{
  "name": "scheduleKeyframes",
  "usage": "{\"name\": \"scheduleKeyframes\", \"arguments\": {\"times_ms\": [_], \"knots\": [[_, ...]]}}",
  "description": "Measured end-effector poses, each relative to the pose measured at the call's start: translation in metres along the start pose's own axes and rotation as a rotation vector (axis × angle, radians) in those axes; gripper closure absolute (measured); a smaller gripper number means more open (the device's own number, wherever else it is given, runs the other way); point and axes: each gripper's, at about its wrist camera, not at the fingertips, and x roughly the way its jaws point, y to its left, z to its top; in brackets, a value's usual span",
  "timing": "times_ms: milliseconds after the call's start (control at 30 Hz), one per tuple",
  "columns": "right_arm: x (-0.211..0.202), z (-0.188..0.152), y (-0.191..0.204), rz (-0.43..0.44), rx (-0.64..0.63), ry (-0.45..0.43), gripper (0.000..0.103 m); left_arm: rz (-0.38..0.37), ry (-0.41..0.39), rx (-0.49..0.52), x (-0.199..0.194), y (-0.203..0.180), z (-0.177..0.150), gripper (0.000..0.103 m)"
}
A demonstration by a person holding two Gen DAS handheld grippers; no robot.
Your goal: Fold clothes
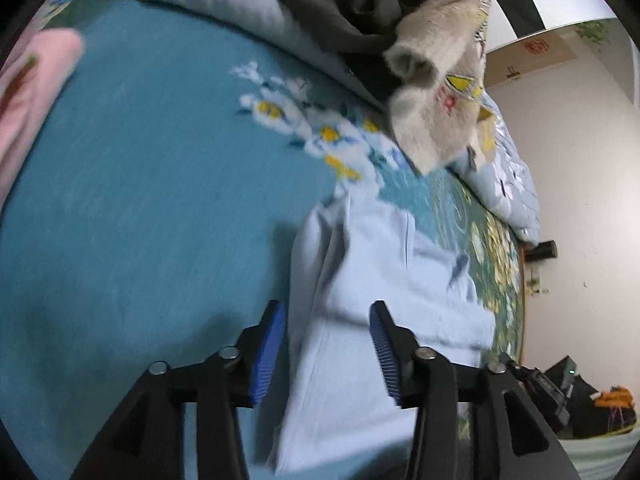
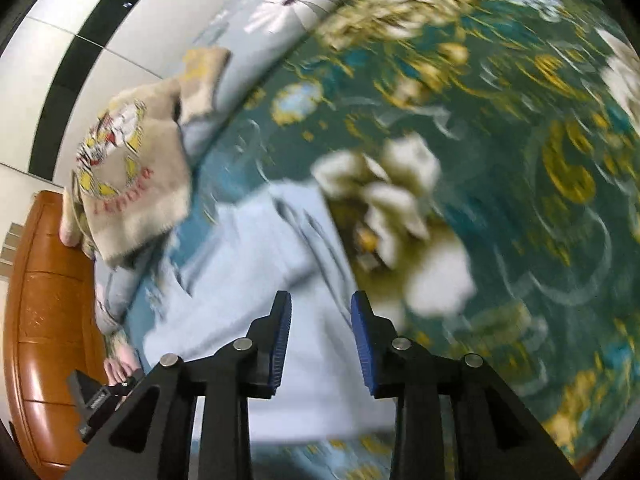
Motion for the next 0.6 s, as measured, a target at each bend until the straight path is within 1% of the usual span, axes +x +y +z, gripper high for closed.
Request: {"name": "scheduleKeyframes", "arguments": {"times_ms": [133, 167, 233, 267, 300, 333, 367, 400, 500, 533, 600], "knots": [[0.02, 0.021, 0.015, -0.018, -0.017, 0.026, 0.067, 0.022, 0.02, 0.043, 0.008, -0.007, 0.009, 0.048], [0.024, 0.023, 0.018, -0.023, -0.024, 0.038, 0.067, 0.028, 0.024, 0.055, 0.01, -0.009, 0.011, 0.05], [0.028, 0.024, 0.02, -0.03, -0.036, 0.061, 0.07, 0.043, 0.031, 0.113, 0.009, -0.017, 0.013, 0.05], [0.03, 0.025, 0.02, -0.03, -0.041, 0.072, 0.082, 0.05, 0.035, 0.141, 0.008, -0.021, 0.013, 0.055], [0.029, 0.027, 0.021, -0.012, -0.043, 0.08, 0.096, 0.059, 0.052, 0.16, 0.008, -0.024, 0.013, 0.074], [0.027, 0.028, 0.022, 0.005, -0.045, 0.088, 0.097, 0.081, 0.079, 0.182, 0.01, -0.027, 0.012, 0.083], [0.026, 0.03, 0.023, 0.023, -0.047, 0.096, 0.098, 0.103, 0.105, 0.205, 0.011, -0.03, 0.011, 0.096], [0.025, 0.032, 0.024, 0.04, -0.049, 0.103, 0.099, 0.12, 0.129, 0.24, 0.013, -0.034, 0.011, 0.097], [0.021, 0.037, 0.027, 0.093, -0.054, 0.127, 0.099, 0.094, 0.178, 0.29, 0.011, -0.041, 0.011, 0.099], [0.019, 0.039, 0.028, 0.11, -0.056, 0.135, 0.099, 0.067, 0.188, 0.284, 0.009, -0.042, 0.014, 0.099], [0.018, 0.047, 0.03, 0.159, -0.041, 0.146, 0.099, -0.02, 0.199, 0.225, 0.005, -0.042, 0.026, 0.099]]}}
